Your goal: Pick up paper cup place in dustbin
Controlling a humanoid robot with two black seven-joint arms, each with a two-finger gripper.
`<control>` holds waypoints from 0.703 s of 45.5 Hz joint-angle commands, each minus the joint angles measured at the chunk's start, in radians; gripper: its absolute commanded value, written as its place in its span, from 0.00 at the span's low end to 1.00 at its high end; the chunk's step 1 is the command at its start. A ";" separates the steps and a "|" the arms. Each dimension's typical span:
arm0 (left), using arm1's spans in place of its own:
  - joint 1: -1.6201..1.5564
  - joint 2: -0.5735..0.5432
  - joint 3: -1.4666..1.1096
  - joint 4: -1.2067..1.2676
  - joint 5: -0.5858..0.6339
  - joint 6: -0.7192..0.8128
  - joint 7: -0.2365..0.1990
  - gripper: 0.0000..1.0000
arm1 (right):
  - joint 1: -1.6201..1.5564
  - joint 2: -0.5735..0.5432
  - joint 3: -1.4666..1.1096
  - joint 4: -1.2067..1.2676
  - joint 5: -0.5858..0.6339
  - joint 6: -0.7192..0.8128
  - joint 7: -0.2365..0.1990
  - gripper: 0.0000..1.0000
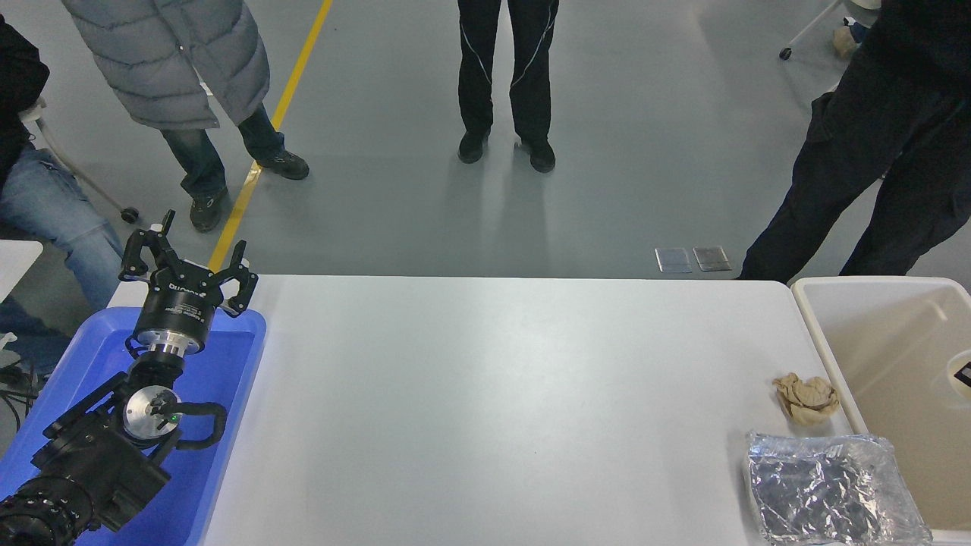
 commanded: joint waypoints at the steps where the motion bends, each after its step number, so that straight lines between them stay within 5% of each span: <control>1: 0.000 0.000 0.000 -0.001 0.001 0.000 0.000 0.98 | -0.032 0.021 0.025 -0.048 0.000 -0.077 0.002 0.58; 6: 0.000 0.000 0.000 -0.001 0.001 0.000 0.000 0.98 | -0.034 0.022 0.027 -0.044 0.001 -0.141 0.002 0.79; 24: 0.000 0.000 0.000 0.000 -0.001 0.000 0.000 0.98 | 0.063 0.002 0.037 0.097 0.001 -0.146 0.002 0.81; 32: 0.000 0.000 0.000 0.000 -0.001 0.000 0.000 0.98 | 0.187 -0.139 0.022 0.363 -0.012 -0.146 0.002 0.83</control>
